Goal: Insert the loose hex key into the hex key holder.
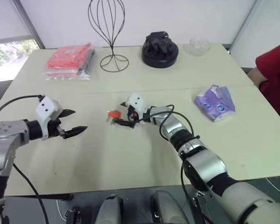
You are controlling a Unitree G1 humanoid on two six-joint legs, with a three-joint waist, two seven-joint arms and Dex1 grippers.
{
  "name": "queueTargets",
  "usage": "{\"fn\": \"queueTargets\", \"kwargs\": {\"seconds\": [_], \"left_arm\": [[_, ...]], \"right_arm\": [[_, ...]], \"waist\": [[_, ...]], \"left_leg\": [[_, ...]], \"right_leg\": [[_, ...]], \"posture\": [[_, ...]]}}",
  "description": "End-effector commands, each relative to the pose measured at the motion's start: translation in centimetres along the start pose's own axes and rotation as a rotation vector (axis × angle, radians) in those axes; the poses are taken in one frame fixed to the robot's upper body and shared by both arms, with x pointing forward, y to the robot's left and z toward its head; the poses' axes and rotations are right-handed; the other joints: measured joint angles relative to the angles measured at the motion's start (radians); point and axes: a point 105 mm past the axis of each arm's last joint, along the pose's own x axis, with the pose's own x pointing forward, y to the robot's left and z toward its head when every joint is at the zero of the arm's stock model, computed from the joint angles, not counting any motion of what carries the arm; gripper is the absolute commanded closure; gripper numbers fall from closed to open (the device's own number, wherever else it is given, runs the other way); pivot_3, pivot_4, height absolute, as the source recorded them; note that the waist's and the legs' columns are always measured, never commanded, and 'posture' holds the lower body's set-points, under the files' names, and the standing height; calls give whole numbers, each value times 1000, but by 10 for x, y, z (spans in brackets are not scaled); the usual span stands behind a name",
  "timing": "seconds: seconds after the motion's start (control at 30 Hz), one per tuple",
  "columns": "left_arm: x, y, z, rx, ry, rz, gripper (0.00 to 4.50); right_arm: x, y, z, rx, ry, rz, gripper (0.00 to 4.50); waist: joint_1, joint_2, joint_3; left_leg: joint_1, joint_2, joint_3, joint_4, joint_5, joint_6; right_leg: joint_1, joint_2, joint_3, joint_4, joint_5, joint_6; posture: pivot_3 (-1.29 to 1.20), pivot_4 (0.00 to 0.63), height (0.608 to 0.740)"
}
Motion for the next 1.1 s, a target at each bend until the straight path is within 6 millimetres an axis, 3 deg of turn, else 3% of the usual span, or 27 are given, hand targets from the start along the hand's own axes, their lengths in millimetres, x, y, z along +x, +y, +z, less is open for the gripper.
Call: {"fn": "queueTargets", "kwargs": {"seconds": [0.03, 0.3, 0.6, 0.7, 0.87, 1.03, 1.1], "left_arm": [[-9, -2, 12, 18, -48, 47, 0], [-10, -15, 5, -8, -47, 76, 0], [-11, -19, 1, -24, -49, 107, 0], [-11, -20, 0, -29, -50, 119, 0], [-11, -22, -2, -30, -50, 129, 0], [-10, -23, -3, -30, -49, 132, 0], [-8, -22, -1, -29, -54, 123, 0]], "right_arm": [[3, -3, 8, -66, -5, -5, 27], [11, 2, 1, -72, 42, -7, 27], [24, 11, 7, -69, 60, 11, 27], [27, 16, 4, -78, 82, 27, 833], [28, 17, -1, -69, 106, 13, 3389], [26, 13, 0, -74, 96, 4, 3490], [21, 6, 9, -150, 82, -1, 3490]], "waist": [[-4, 0, 0], [-18, 0, 0], [-18, 0, 0], [-17, 0, 0], [-17, 0, 0], [-17, 0, 0], [-15, 0, 0]], "left_leg": [[0, 0, 0, 0, 0, 0], [1, 0, -1, -1, 0, 0], [1, 1, -2, -1, 0, 0], [1, 1, -2, -1, 0, 0], [1, 1, -2, -1, 0, 0], [1, 0, -2, -1, 0, -1], [1, 0, -2, -1, 0, -1]], "right_leg": [[0, 0, 0, 0, 0, 0], [0, 0, 0, 1, 0, 0], [-1, 0, 0, 1, 0, 0], [-1, -1, 0, 1, 0, 0], [-1, -2, 0, 1, 0, 0], [-1, -2, 0, 1, 0, 0], [-1, -2, 0, 1, 0, 0]], "posture": [[0, 150, 740], [0, 150, 740], [0, 150, 740], [0, 150, 740], [0, 150, 740], [0, 150, 740], [0, 150, 740]]}}
